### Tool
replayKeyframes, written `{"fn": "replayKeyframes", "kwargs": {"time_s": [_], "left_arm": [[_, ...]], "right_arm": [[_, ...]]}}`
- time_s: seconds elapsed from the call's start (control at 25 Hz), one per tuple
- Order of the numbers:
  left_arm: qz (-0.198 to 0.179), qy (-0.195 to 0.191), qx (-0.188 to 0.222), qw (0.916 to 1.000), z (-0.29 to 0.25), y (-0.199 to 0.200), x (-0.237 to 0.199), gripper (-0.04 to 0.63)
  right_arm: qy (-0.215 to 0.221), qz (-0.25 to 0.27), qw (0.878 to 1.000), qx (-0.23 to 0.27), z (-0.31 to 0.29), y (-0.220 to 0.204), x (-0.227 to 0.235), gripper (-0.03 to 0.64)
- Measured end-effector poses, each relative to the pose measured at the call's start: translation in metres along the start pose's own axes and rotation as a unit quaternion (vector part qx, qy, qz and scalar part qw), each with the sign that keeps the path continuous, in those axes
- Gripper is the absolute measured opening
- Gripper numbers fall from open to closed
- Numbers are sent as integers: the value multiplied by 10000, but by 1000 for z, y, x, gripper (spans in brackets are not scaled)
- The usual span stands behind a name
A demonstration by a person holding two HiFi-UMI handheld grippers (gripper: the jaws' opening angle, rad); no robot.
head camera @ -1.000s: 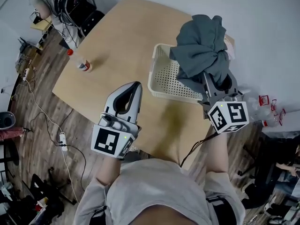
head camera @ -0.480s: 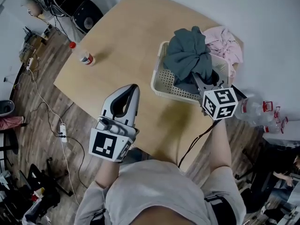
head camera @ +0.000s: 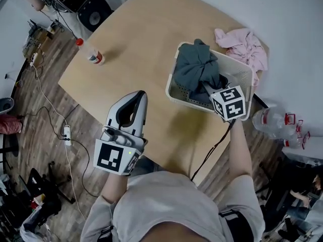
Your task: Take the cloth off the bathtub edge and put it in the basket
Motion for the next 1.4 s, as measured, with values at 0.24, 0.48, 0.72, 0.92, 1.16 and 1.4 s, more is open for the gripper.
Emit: {"fn": "replayKeyframes", "kwargs": {"time_s": [0.24,0.48,0.72,0.92,1.16,1.4], "left_arm": [[30,91,-72,9999,-1,-6,-6,-3],[45,193,-142,9997,0,-9,-12,-3],[78,225,-191,9995,-2,-14,-14,-3],[73,183,-222,9996,-4,-16,-11,-3],[-8,201,-203,9996,2,-12,-10,-3],[-35,45,-127,9999,8,-6,-8,-3]], "right_arm": [[28,885,9928,-806,-25,-13,-4,202],[427,1708,9724,-1528,-49,-33,-12,201],[610,1802,9680,-1634,-59,-42,-14,201],[660,1699,9696,-1633,-63,-48,-13,201],[560,1801,9695,-1567,-56,-44,-11,235],[449,1472,9788,-1349,-29,-31,-12,247]]}}
Point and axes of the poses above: the fingertips, and each gripper's own axes: z backward along the fingers, x to its right, y out of its top, the point moved 4 cm from there along z, backward along the fingers, and after that the axes turned 6 degrees about z, right-handed, at the moved point
